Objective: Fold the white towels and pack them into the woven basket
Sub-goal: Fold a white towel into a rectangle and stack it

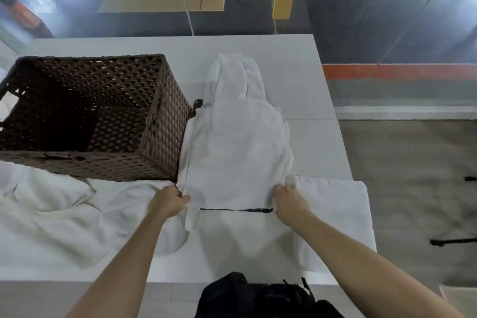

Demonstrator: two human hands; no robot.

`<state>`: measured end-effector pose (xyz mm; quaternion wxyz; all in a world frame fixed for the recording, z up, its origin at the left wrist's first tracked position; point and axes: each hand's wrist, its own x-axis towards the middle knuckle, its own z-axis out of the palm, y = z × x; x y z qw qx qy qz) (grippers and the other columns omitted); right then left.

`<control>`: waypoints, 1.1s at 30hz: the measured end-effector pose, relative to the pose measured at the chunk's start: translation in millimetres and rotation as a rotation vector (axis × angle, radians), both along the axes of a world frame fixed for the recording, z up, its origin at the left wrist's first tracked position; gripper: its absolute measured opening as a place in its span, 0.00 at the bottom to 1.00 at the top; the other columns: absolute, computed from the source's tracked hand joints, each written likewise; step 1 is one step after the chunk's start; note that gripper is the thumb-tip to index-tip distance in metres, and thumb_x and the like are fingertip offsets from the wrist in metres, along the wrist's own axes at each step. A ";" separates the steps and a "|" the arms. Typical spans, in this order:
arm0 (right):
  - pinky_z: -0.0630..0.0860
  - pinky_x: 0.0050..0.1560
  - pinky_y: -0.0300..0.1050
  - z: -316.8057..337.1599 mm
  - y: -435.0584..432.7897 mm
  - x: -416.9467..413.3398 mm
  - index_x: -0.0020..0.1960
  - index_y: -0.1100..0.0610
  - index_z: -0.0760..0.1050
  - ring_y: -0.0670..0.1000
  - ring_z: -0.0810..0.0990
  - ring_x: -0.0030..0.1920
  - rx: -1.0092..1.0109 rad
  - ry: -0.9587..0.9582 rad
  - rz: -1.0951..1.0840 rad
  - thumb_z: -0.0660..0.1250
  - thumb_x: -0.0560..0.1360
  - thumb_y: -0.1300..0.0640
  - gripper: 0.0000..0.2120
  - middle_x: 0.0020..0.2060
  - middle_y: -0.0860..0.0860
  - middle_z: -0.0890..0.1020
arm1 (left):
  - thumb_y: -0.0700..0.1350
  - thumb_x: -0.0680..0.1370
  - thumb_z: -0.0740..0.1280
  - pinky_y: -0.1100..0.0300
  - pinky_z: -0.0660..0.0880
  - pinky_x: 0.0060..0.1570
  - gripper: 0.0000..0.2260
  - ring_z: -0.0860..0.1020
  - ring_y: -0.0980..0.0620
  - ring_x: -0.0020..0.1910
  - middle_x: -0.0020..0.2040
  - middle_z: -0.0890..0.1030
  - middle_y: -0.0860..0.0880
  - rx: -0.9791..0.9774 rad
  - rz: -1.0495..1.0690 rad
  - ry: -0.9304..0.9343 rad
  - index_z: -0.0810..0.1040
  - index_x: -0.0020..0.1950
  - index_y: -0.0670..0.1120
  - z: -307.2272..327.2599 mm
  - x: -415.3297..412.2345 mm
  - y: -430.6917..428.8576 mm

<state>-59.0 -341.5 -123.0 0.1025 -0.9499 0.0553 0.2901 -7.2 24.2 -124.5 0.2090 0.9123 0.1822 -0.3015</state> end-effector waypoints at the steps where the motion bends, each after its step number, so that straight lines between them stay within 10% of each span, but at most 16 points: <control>1: 0.77 0.63 0.46 -1.1 1.7 -2.6 0.67 0.59 0.73 0.55 0.81 0.62 0.006 -0.013 0.003 0.65 0.79 0.67 0.17 0.62 0.55 0.80 | 0.56 0.80 0.74 0.50 0.80 0.48 0.15 0.84 0.44 0.45 0.44 0.86 0.45 -0.048 0.018 0.000 0.78 0.45 0.45 1.5 0.8 1.8; 5: 0.75 0.44 0.48 -1.2 4.2 -2.4 0.66 0.60 0.67 0.58 0.79 0.48 0.088 -0.060 -0.113 0.65 0.79 0.66 0.17 0.61 0.59 0.76 | 0.46 0.84 0.72 0.60 0.72 0.29 0.10 0.82 0.51 0.31 0.38 0.87 0.47 -0.326 0.225 0.050 0.79 0.51 0.40 14.4 -1.9 8.1; 13: 0.76 0.25 0.43 19.9 -4.2 10.2 0.63 0.61 0.67 0.53 0.84 0.27 0.394 0.115 -0.613 0.70 0.73 0.66 0.21 0.39 0.58 0.84 | 0.36 0.76 0.80 0.53 0.86 0.52 0.17 0.88 0.44 0.52 0.52 0.89 0.43 -0.659 0.316 -0.021 0.84 0.63 0.41 15.0 -11.4 22.6; 21: 0.75 0.45 0.46 59.4 -41.8 11.8 0.74 0.58 0.65 0.55 0.80 0.54 0.511 -0.102 -0.651 0.80 0.73 0.55 0.36 0.56 0.52 0.79 | 0.48 0.78 0.80 0.55 0.82 0.43 0.08 0.86 0.49 0.45 0.46 0.87 0.51 -0.309 -0.023 -0.280 0.85 0.54 0.51 43.8 -8.0 26.4; 27: 0.75 0.47 0.44 114.2 -69.4 18.5 0.71 0.51 0.71 0.48 0.82 0.52 0.795 -0.362 -0.765 0.80 0.75 0.51 0.29 0.53 0.50 0.83 | 0.44 0.77 0.81 0.57 0.83 0.49 0.04 0.85 0.57 0.49 0.58 0.87 0.56 -0.509 0.117 -0.540 0.89 0.49 0.49 87.5 -5.3 22.0; 33: 0.78 0.52 0.44 120.6 -76.6 11.2 0.77 0.46 0.68 0.53 0.85 0.54 0.890 -0.335 -0.630 0.81 0.73 0.60 0.37 0.53 0.53 0.85 | 0.43 0.81 0.76 0.47 0.74 0.44 0.06 0.77 0.44 0.38 0.43 0.86 0.38 -0.759 0.187 -0.549 0.84 0.50 0.40 110.9 -10.4 8.0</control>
